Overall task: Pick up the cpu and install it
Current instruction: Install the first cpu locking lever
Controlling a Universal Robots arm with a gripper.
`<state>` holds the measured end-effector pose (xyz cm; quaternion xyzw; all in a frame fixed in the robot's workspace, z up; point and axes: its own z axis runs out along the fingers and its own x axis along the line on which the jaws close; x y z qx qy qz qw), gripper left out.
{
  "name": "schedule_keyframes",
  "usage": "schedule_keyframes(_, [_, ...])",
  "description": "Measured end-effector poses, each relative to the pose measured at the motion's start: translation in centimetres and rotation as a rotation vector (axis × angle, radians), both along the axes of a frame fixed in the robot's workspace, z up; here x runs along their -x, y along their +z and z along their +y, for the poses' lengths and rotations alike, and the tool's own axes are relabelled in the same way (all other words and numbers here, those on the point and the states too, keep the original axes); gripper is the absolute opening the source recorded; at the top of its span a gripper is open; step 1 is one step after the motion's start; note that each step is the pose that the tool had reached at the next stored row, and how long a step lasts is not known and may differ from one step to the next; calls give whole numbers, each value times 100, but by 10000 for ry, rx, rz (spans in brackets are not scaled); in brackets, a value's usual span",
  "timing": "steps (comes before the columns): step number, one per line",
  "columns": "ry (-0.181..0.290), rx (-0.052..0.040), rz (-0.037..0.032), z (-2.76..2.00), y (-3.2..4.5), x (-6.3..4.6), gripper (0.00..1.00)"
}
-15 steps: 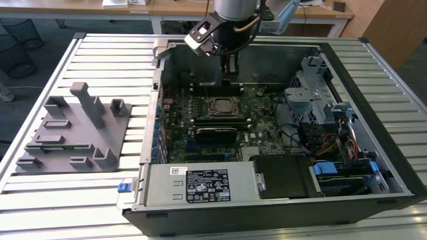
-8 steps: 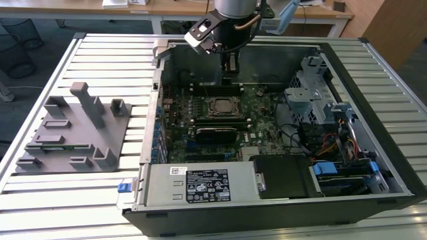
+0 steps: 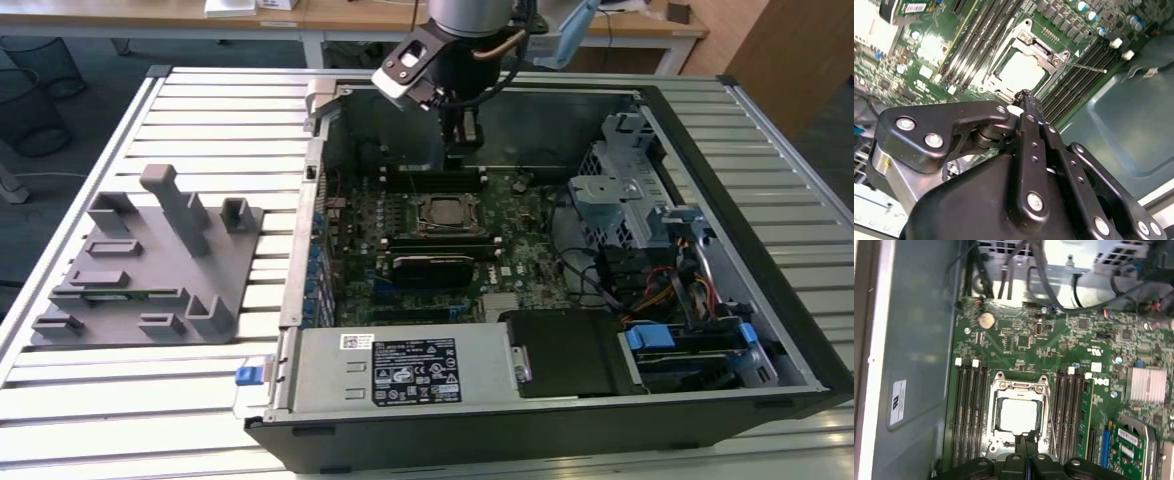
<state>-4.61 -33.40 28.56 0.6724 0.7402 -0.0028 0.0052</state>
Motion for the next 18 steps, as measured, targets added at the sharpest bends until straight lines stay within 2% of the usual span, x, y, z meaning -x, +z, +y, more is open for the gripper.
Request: schedule_keyframes(18, [3276, 0, 0, 0, -24, 0, 11])
